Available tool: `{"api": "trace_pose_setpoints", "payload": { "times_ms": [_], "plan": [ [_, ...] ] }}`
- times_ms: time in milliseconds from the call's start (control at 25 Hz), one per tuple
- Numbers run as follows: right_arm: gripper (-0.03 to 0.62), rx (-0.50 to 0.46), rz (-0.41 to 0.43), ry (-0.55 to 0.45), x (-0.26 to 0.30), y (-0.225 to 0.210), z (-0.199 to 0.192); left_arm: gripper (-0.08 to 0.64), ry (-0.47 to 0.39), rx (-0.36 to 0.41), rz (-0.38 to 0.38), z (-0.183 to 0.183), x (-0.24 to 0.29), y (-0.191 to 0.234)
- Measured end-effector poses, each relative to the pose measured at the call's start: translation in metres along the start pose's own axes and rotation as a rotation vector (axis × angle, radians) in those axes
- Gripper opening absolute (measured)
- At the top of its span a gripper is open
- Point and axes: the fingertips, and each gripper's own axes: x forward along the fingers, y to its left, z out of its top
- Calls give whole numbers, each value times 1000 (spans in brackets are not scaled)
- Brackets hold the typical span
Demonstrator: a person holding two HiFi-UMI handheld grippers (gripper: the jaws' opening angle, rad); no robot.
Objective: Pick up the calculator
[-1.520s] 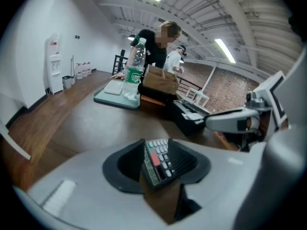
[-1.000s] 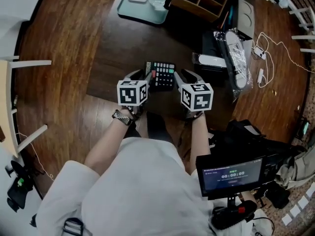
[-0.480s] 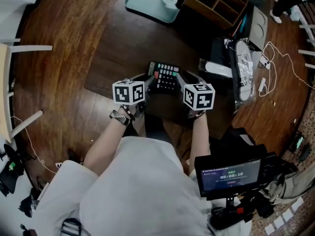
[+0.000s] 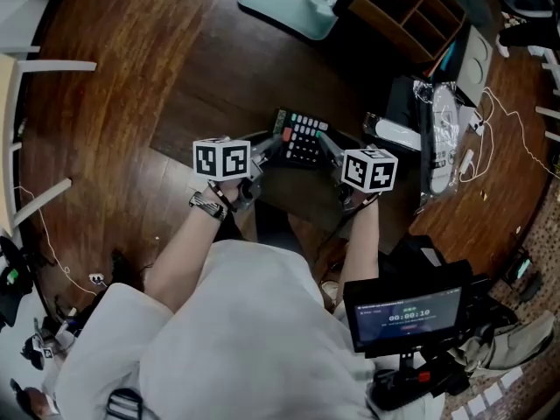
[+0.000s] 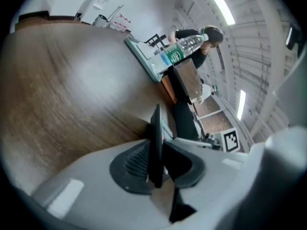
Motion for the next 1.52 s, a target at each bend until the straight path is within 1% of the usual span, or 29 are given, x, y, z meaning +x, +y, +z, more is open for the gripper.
{"api": "trace_pose_setpoints", "payload": {
  "times_ms": [120,240,360,560,680,840,1000,1120,1320,1520],
  "plan": [
    [123,18,45,-3,0,0,0,72,10,-16,-29,0,-1,-2],
    [124,24,74,2,-2,0,1,72,28,-8,-51,-1,-3,-5],
    [123,33,113,-19,-5,4,5,72,32,-7,-74,0,-6,-8],
    [123,56,173,-49,-9,10,8,72,44,31,-98,5,-11,-11],
    [123,58,201,-73,-12,20,14,71,42,40,-118,9,-17,-12],
    [123,35,177,-84,-15,32,18,70,40,65,-123,15,-26,-13],
    [109,55,156,-152,-27,40,33,69,40,102,-141,24,-34,-21],
    [109,34,133,-180,-38,48,39,69,43,128,-156,26,-38,-29],
    [109,19,103,-253,-65,66,45,71,62,205,-182,29,-50,-49],
    [109,11,38,-351,-92,82,45,72,84,310,-215,33,-62,-73]
  ]
}}
